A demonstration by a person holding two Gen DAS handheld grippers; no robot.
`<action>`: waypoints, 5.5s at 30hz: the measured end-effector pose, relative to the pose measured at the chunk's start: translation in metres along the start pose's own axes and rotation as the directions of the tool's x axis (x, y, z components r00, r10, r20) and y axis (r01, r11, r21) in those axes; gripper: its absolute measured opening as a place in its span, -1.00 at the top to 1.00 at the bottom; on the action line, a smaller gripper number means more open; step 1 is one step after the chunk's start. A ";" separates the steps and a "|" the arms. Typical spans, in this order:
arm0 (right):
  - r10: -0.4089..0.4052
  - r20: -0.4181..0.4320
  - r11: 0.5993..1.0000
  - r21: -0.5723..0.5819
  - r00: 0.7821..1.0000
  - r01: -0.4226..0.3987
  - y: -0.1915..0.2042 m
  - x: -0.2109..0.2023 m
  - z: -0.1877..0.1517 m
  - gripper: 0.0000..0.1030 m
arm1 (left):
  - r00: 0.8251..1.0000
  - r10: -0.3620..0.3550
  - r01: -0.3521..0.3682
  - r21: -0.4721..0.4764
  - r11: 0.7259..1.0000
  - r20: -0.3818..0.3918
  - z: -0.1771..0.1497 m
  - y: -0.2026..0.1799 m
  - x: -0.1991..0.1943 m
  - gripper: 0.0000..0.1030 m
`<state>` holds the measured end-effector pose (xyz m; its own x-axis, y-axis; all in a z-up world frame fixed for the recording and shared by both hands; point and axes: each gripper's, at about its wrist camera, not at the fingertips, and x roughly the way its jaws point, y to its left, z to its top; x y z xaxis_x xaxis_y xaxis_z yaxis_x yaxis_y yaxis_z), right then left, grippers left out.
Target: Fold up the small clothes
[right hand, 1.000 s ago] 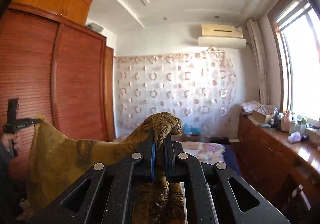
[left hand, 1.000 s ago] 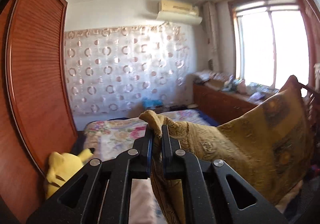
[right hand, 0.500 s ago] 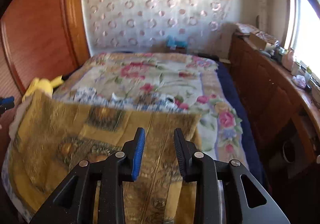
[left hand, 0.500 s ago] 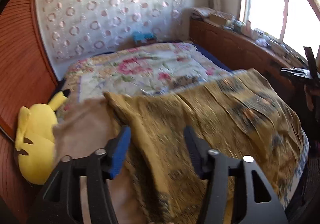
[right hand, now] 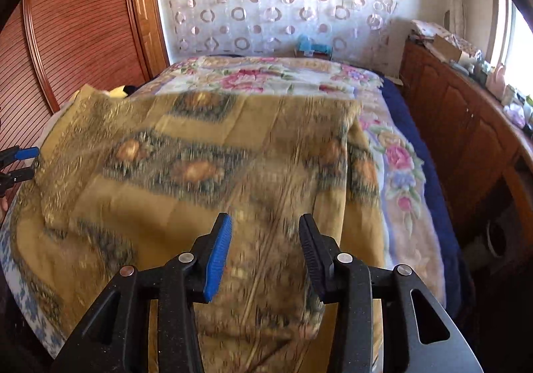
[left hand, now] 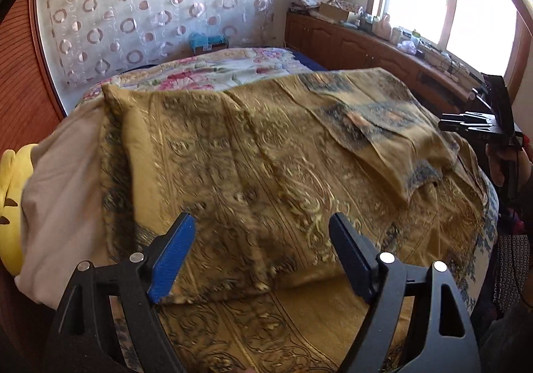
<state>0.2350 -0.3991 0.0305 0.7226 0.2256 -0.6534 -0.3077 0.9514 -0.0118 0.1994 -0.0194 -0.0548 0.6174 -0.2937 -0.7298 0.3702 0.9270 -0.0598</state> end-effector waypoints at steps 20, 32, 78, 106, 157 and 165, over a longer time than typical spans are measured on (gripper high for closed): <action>-0.008 -0.025 1.000 -0.019 1.000 0.008 0.009 0.015 -0.035 -0.18 | 0.998 0.029 -0.027 0.038 0.999 -0.059 -0.027 -0.022 0.029 -0.70; -0.019 -0.032 0.998 -0.052 0.999 0.017 0.018 0.020 -0.036 -0.31 | 0.998 0.032 -0.030 0.034 0.999 -0.060 -0.028 -0.021 0.028 -0.71; -0.020 -0.031 0.998 -0.055 0.999 0.019 0.019 0.021 -0.036 -0.32 | 0.973 0.229 -0.230 -0.143 0.963 -0.022 -0.051 0.048 -0.004 0.30; -0.060 -0.024 0.996 -0.064 0.998 0.059 0.001 0.013 -0.028 0.93 | 0.988 0.128 -0.117 -0.130 0.985 0.086 -0.040 0.033 -0.037 0.91; 0.029 0.096 0.998 -0.049 0.995 -0.025 0.089 -0.063 -0.129 -0.17 | 0.981 0.177 -0.149 -0.268 0.952 0.083 -0.122 0.032 -0.086 -0.57; 0.030 0.032 0.995 -0.095 0.999 -0.027 0.113 -0.024 -0.137 -0.17 | 0.977 0.190 -0.157 -0.283 0.946 0.094 -0.121 0.034 -0.085 -0.57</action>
<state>0.0987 -0.3259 -0.0588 0.7321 0.2609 -0.6292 -0.3848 0.9206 -0.0661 0.0752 0.0653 -0.0770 0.7389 -0.1330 -0.6606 0.0572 0.9892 -0.1351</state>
